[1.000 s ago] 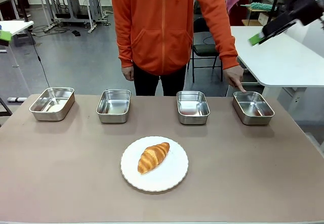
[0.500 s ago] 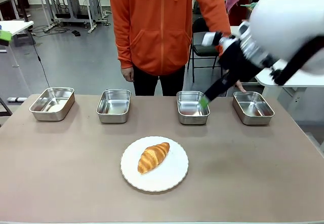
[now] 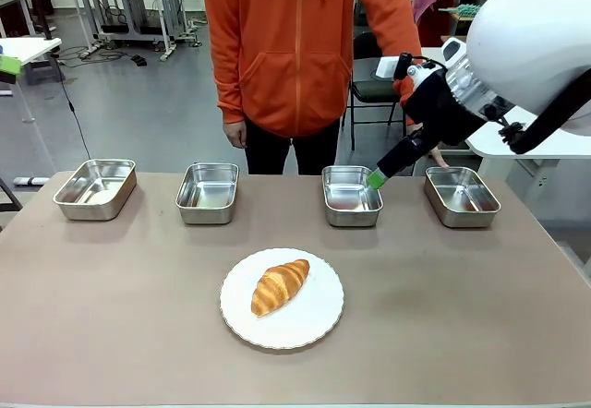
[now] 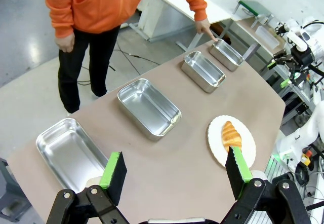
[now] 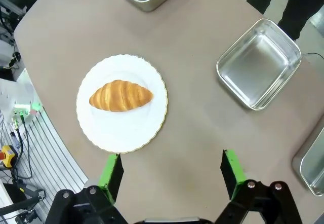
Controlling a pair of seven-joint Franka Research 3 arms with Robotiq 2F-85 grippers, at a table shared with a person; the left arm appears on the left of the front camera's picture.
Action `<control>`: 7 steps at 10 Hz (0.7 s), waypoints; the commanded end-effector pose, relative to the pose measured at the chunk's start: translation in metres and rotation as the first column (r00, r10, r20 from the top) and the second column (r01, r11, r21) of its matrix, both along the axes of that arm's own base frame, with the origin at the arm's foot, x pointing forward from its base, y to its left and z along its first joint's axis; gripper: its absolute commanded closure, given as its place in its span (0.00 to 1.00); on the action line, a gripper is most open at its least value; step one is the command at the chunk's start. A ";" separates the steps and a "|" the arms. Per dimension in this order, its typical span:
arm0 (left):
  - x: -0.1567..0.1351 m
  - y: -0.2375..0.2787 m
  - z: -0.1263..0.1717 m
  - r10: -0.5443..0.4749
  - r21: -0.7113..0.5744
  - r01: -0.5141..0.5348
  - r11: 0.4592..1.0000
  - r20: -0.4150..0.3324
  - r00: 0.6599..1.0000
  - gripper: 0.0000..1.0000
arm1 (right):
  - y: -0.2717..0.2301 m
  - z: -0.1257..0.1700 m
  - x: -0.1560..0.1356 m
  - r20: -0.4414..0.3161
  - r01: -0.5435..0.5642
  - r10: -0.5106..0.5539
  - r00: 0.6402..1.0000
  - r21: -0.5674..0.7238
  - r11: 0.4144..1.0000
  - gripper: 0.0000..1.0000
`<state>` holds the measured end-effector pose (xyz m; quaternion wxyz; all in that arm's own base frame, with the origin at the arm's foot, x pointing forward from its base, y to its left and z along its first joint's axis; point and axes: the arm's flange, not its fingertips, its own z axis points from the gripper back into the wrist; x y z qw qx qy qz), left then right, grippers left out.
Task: Place the bread in the container.
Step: Place the Butter Roll into the Airtight Container indicated by the human.
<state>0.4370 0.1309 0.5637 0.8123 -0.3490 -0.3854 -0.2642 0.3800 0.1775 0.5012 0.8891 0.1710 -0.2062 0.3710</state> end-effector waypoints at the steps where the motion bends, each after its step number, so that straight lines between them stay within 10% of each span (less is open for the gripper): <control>1: -0.001 0.000 0.001 0.003 -0.012 -0.003 1.000 0.012 1.000 0.00 | 0.001 -0.003 -0.001 -0.003 -0.002 0.002 1.000 -0.006 1.000 0.00; 2: -0.001 0.000 0.001 0.003 -0.012 -0.003 1.000 0.012 1.000 0.00 | 0.043 -0.005 0.002 -0.073 0.366 -0.377 0.923 -0.127 0.922 0.00; 3: -0.001 0.000 0.001 0.003 -0.012 -0.003 1.000 0.012 1.000 0.00 | 0.080 -0.011 0.004 -0.082 0.505 -0.517 0.852 -0.133 0.853 0.00; 7: -0.001 0.000 0.001 0.003 -0.012 -0.003 1.000 0.012 1.000 0.00 | 0.200 -0.057 -0.011 -0.179 0.775 -0.827 0.533 -0.288 0.562 0.00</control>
